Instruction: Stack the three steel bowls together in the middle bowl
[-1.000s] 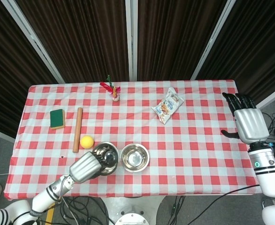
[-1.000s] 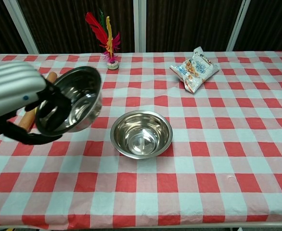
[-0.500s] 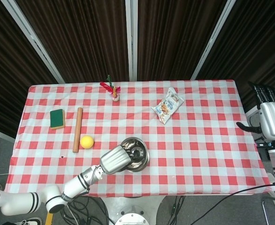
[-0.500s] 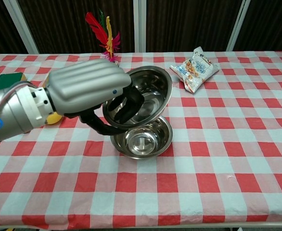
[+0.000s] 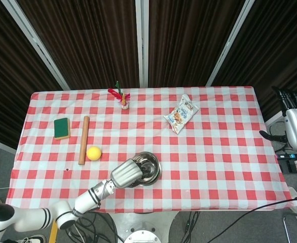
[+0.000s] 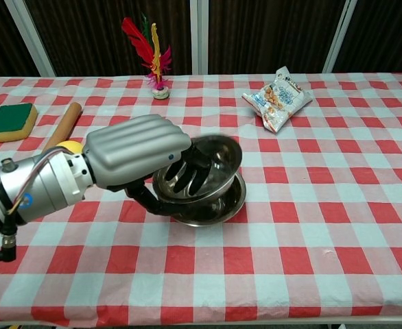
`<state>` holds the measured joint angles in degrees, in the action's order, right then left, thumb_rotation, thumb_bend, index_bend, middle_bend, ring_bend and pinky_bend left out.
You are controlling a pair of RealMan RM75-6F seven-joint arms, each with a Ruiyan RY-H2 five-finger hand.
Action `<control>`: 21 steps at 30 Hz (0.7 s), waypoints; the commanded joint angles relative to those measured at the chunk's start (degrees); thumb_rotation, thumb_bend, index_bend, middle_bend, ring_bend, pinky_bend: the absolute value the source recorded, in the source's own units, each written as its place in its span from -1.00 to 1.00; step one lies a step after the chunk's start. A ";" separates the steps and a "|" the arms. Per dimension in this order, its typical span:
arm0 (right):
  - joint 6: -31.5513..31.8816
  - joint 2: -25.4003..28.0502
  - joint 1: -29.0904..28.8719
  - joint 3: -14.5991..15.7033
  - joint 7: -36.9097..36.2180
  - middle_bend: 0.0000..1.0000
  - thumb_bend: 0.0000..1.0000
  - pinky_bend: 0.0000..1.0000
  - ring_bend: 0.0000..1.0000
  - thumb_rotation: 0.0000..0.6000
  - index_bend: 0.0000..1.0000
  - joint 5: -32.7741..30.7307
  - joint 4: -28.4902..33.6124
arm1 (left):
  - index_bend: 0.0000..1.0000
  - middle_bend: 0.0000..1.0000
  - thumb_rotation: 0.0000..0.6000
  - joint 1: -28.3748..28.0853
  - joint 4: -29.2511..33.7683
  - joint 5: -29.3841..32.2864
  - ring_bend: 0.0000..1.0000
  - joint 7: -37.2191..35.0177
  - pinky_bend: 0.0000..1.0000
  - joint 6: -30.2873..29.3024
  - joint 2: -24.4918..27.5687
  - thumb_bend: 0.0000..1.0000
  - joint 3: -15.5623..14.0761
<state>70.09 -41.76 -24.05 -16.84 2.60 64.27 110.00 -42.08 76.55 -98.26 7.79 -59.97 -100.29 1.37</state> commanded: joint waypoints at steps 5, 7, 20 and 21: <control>0.06 -0.20 0.04 0.03 0.73 -0.78 -0.99 -0.84 -0.86 1.00 -0.98 0.05 0.33 | -0.24 0.11 1.00 -0.86 -0.22 -1.82 -0.05 -4.14 0.13 -2.75 2.28 -0.76 -0.96; 0.13 -0.15 0.09 0.07 1.00 -0.78 -0.99 -0.84 -0.86 1.00 -0.98 0.30 0.85 | -0.25 0.11 1.00 -0.58 1.57 -1.72 -0.05 -3.08 0.13 -4.44 4.24 -0.77 0.00; -0.02 -3.48 3.87 8.90 6.62 -0.78 -0.99 -0.84 -0.87 1.00 -0.99 12.22 1.17 | -0.22 0.02 1.00 17.64 19.59 7.99 -0.13 8.39 0.02 -23.72 30.69 -0.78 0.11; 0.01 -4.34 4.95 10.88 6.82 -0.80 -1.00 -0.85 -0.88 1.00 -0.99 14.72 0.33 | -0.22 -0.02 1.00 19.56 18.90 9.07 -0.19 8.20 -0.05 -25.21 31.08 -0.78 -0.41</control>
<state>70.38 -44.26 -21.43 -10.13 8.37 74.05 111.79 -28.03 94.08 -92.49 14.02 -80.11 -72.37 2.34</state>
